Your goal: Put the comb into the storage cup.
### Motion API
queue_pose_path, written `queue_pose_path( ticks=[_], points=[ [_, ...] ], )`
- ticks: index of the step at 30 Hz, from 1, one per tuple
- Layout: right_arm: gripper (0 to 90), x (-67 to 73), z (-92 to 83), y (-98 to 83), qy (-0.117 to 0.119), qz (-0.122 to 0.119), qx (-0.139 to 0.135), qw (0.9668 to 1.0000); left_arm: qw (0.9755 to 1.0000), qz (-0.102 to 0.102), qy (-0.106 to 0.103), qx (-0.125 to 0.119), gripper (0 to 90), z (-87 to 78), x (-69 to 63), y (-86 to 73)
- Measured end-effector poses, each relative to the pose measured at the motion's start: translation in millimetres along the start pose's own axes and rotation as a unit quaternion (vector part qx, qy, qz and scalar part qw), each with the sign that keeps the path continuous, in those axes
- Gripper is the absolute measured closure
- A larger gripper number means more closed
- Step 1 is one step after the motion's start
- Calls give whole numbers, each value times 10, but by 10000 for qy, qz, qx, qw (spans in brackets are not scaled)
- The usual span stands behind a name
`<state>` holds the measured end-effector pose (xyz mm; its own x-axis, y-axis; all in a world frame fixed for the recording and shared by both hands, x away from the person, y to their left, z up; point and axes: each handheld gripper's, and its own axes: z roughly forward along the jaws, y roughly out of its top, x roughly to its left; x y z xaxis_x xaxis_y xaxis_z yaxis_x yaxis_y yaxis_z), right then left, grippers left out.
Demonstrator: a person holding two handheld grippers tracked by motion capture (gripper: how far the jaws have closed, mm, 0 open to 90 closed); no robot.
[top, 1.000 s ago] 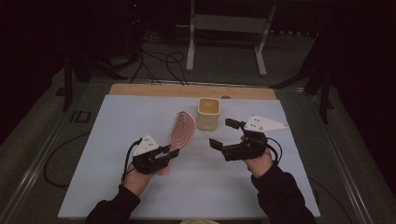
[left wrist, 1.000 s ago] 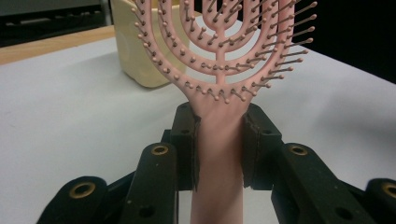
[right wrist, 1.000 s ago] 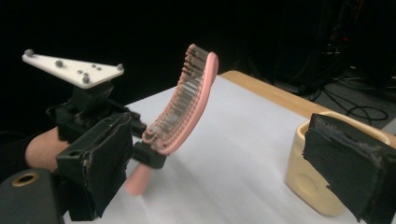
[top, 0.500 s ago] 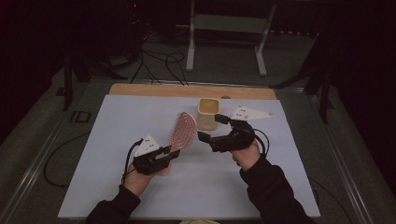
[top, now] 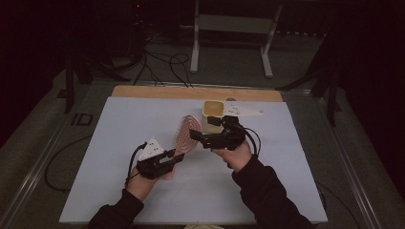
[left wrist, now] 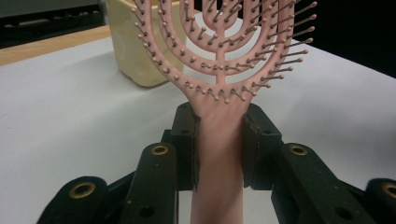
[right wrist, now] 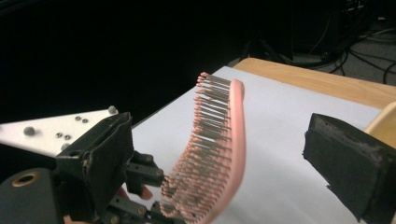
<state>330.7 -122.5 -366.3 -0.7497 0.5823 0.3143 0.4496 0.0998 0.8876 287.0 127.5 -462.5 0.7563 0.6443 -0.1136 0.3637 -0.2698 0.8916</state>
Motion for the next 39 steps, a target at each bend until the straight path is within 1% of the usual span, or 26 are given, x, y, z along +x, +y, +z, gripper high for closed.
queue_pose_path(
  ticks=[2,4,7,10,13,15,18,22,26,28,30,32,33,39],
  points=[
    [91,15,50,2,-43,74,47,10000,10000,10,-5,-10,709,-1,-2,4],
    [129,25,88,1,-66,164,49,9998,10000,6,13,-25,710,-4,-3,4],
    [150,47,143,-3,-93,293,102,9995,10000,3,6,-29,710,-4,-5,2],
    [222,69,188,-10,-124,372,129,9991,10000,-4,6,-39,709,0,-9,2],
    [280,74,232,-19,-146,511,206,9984,10000,24,-7,-32,709,4,-16,2],
    [324,77,255,-24,-170,529,267,9981,10000,27,10,-41,710,4,-20,4],
    [381,75,278,-38,-136,627,324,9974,10000,27,4,-51,710,3,-25,5],
    [454,77,295,-59,-119,639,351,9973,10000,24,22,-83,709,1,-31,4],
    [549,66,300,-73,-81,681,378,9969,10000,21,-38,-38,709,8,-30,7],
    [620,56,295,-77,-107,689,384,9968,10000,37,-24,-37,709,-1,-33,10],
    [622,39,294,-85,-57,685,392,9969,10000,55,-17,-24,710,1,-35,11],
    [629,35,292,-87,-55,642,400,9971,10000,44,-23,-19,709,10,-36,8],
    [633,34,292,-88,-44,662,392,9970,10000,52,-20,-6,709,13,-37,7],
    [642,41,287,-107,-42,647,322,9974,10000,-10,-74,35,708,27,-45,5]
  ],
)
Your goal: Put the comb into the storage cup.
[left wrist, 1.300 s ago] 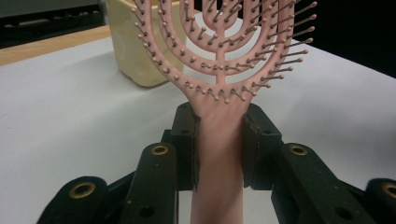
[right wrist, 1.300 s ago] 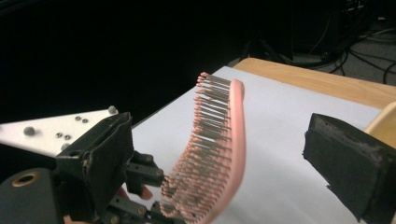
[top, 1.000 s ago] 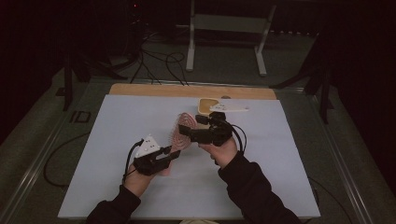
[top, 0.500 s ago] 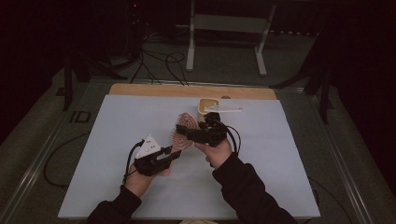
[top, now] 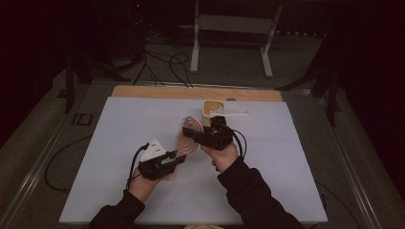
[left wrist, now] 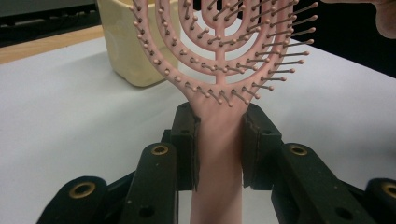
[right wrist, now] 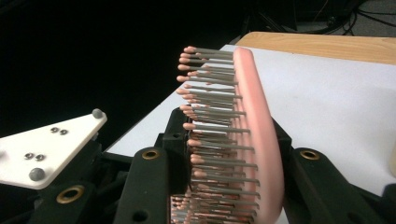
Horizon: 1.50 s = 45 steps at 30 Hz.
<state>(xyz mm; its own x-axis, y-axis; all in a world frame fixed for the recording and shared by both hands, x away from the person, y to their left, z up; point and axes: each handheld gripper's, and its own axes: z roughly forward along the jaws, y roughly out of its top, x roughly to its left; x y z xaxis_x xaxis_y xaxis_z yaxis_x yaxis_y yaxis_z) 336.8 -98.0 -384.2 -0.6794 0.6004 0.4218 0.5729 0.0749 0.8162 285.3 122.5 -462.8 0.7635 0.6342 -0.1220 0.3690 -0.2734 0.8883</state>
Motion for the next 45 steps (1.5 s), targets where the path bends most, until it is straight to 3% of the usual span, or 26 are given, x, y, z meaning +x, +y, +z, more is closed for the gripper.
queue_pose_path(
  ticks=[6,9,16,22,26,30,34,45],
  points=[
    [645,3,-9,-4,14,1,-60,10000,10000,-24,-94,-8,702,1,3,10],
    [645,7,-27,26,-6,-162,-151,9998,9997,-69,-235,89,531,35,0,0],
    [645,10,-108,129,-68,-401,-262,9988,9992,-156,-358,119,360,18,41,4],
    [645,8,-140,161,-64,-650,-276,9975,9984,-217,-485,170,160,20,53,-6],
    [645,-10,-168,187,-66,-698,-292,9971,9976,-249,-638,133,126,-4,77,-1],
    [645,-27,-189,209,-53,-758,-305,9966,9973,-310,-652,123,123,-37,118,-26],
    [645,-21,-216,216,-35,-917,-317,9953,9964,-341,-763,119,55,-73,151,-49],
    [645,-45,-270,231,35,-1015,-331,9943,9973,-196,-670,210,5,-227,199,-158]
  ],
)
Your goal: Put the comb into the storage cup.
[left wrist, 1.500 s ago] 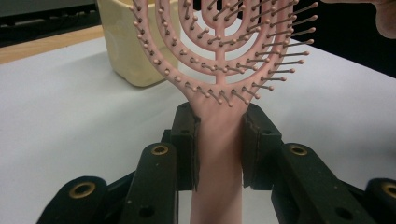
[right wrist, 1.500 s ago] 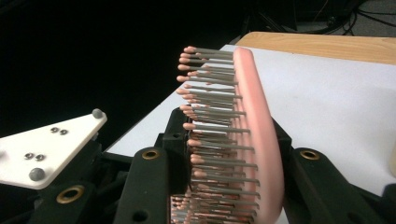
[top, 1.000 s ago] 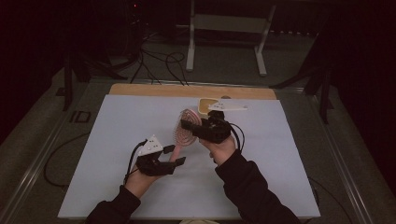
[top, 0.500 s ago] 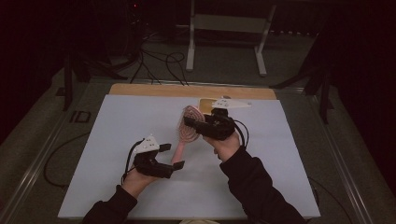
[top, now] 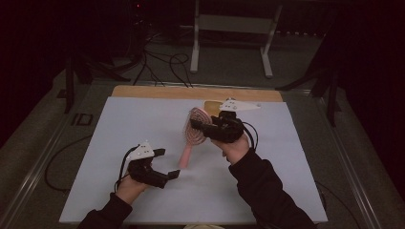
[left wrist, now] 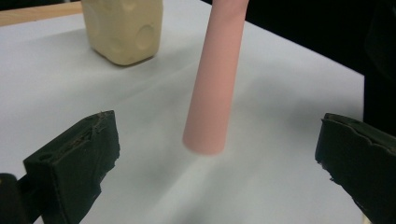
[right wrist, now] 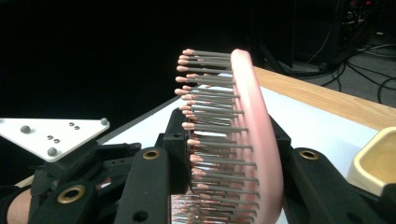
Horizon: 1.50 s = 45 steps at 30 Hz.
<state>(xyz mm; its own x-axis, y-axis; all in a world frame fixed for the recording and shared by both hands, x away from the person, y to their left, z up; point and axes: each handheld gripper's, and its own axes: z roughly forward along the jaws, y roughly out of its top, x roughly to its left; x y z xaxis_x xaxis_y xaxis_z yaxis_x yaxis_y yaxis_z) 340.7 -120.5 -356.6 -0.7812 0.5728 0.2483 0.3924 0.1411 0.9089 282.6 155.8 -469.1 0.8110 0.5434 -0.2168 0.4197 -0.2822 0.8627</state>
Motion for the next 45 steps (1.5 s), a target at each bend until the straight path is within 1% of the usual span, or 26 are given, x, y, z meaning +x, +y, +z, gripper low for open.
queue_pose_path(
  ticks=[1,3,5,9,13,15,17,21,24,26,28,29,33,35,36,41,42,44,45],
  points=[
    [645,-5,-7,4,-15,-22,-11,10000,10000,-3,6,0,3,-13,3,-11],
    [645,-13,-16,9,-34,-11,-18,10000,10000,-32,-50,72,2,-47,17,-41],
    [645,-17,-26,14,-47,-43,-6,10000,10000,-53,22,81,2,-90,29,-78],
    [645,-36,-52,35,-66,-49,-42,10000,9999,-25,95,116,2,-164,50,-131],
    [645,-60,-108,78,-117,-95,-91,9998,9996,71,207,165,1,-220,54,-197],
    [644,-78,-131,94,-136,-101,-126,9998,9995,124,204,219,1,-242,52,-236],
    [645,-91,-159,111,-176,-112,-145,9997,9990,170,281,291,1,-267,53,-281],
    [645,-124,-219,138,-204,-114,-182,9996,9988,104,314,348,1,-318,64,-355],
    [645,-160,-269,165,-248,-148,-205,9994,9983,104,401,403,1,-363,77,-414],
    [645,-175,-292,178,-256,-162,-211,9993,9974,184,521,455,1,-381,71,-442],
    [644,-187,-318,194,-283,-191,-215,9992,9972,205,529,487,1,-399,70,-468],
    [645,-198,-331,203,-286,-215,-223,9991,9971,180,555,484,1,-406,72,-480],
    [645,-235,-387,242,-329,-260,-237,9988,9968,230,648,419,1,-436,66,-524],
    [645,-252,-415,259,-373,-291,-241,9986,9966,274,700,347,1,-457,60,-541],
    [645,-264,-434,271,-383,-296,-240,9985,9964,260,729,350,1,-460,59,-549],
    [645,-295,-501,315,-435,-323,-292,9981,9968,234,673,349,1,-475,64,-590],
    [645,-308,-515,328,-446,-329,-305,9980,9969,248,674,325,1,-478,63,-591],
    [645,-324,-537,350,-480,-335,-327,9978,9959,369,758,321,1,-485,63,-585],
    [645,-334,-547,364,-488,-337,-339,9977,9960,356,754,316,1,-488,67,-583]
  ],
)
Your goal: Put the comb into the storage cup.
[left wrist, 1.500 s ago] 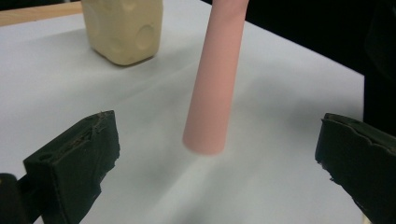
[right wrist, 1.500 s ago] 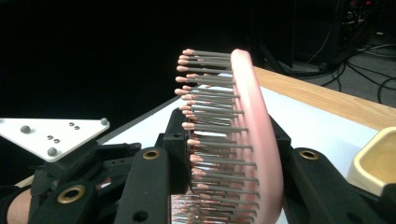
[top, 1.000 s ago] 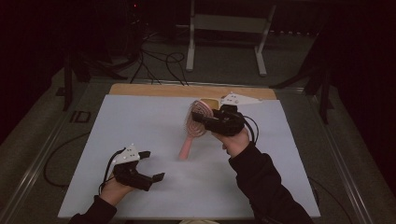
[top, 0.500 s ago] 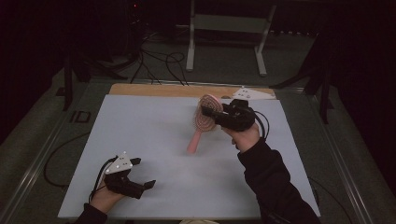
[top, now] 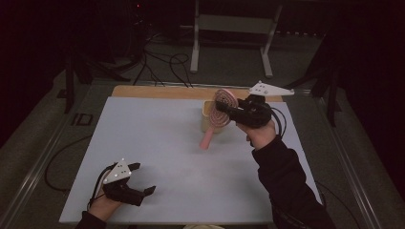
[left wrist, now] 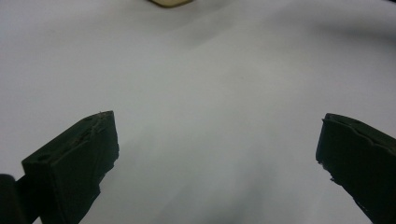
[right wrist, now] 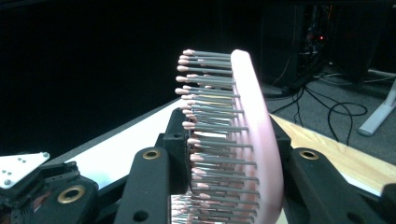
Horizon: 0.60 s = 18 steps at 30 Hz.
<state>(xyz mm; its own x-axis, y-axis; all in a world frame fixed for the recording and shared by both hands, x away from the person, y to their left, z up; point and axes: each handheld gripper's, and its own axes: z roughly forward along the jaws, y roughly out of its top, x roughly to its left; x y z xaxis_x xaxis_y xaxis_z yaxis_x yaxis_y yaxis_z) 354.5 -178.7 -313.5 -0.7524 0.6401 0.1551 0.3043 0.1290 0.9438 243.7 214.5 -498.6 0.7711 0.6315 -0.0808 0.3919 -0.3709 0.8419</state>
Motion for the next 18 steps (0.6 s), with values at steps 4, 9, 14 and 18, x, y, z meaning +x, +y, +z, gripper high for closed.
queue_pose_path(
  ticks=[4,9,14,18],
  points=[
    [645,-39,-26,50,-45,-38,-76,10000,10000,-51,-21,11,1,-1,10,-11],
    [645,-69,-50,87,-91,-92,-113,9999,9999,-81,-72,-17,1,3,4,-11],
    [645,-103,-66,120,-149,-143,-149,9997,9999,-121,-55,-46,1,-2,10,-17],
    [645,-131,-69,148,-191,-159,-152,9996,9998,-136,-74,-84,1,-7,11,-16]
  ],
)
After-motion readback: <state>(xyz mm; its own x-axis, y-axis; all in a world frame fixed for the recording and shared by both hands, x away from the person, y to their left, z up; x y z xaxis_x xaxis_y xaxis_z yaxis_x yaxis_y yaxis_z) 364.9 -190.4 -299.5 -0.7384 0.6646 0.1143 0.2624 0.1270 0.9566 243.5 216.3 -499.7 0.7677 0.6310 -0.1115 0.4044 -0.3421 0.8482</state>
